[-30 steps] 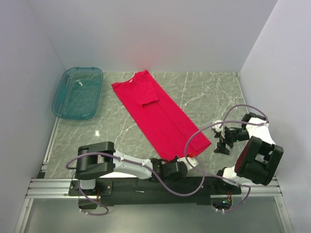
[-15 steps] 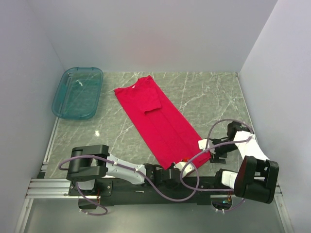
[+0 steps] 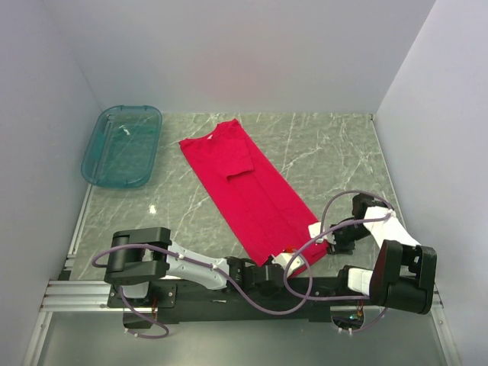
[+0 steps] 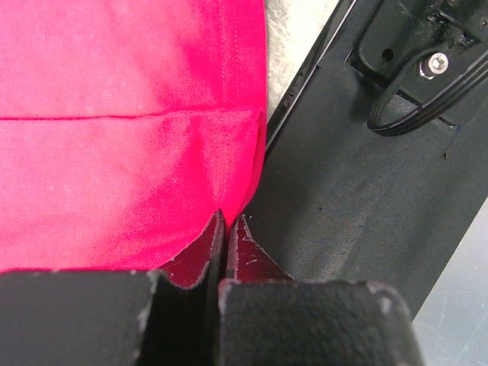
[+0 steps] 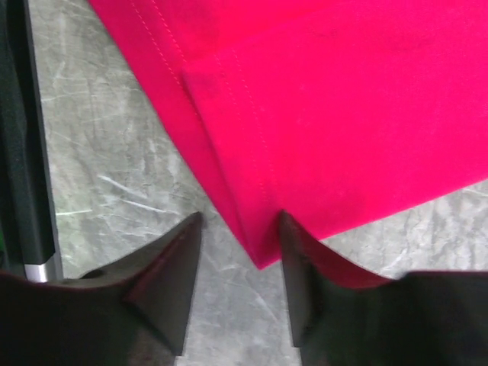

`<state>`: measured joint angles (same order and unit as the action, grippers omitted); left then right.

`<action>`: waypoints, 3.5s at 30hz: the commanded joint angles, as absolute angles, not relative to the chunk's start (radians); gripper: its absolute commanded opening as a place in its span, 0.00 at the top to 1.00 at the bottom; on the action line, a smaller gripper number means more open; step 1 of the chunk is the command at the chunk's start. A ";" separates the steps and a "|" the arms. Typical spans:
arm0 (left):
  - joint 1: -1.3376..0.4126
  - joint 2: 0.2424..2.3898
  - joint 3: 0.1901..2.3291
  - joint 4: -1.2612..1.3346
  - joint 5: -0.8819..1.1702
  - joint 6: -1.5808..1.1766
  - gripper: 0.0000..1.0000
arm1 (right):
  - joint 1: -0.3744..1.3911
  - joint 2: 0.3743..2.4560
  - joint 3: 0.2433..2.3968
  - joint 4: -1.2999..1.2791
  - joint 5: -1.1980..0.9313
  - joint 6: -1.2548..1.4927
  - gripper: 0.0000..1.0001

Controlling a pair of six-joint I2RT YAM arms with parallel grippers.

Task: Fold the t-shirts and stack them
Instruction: Fold the tshirt

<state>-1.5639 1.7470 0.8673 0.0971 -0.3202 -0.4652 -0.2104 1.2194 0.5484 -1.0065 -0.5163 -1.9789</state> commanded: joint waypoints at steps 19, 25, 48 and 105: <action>-1.559 1.631 0.756 0.017 -0.268 -0.506 1.00 | -0.189 1.190 0.630 -1.023 -0.589 -2.161 0.86; -1.480 1.505 0.721 0.055 -0.233 -0.505 1.00 | -0.184 1.177 0.721 -1.124 -0.701 -2.126 0.87; -0.760 1.371 0.751 0.057 0.086 -0.321 0.99 | 0.224 1.675 1.343 -0.635 -0.655 -1.122 0.92; -0.463 1.511 0.880 0.008 0.121 -0.316 0.99 | 0.342 2.152 1.876 -0.607 -0.502 -0.807 0.90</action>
<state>-0.4698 1.5501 0.8810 -0.0105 0.1337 -0.3122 0.3344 2.1532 1.8198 -0.6243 -0.5079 -0.8219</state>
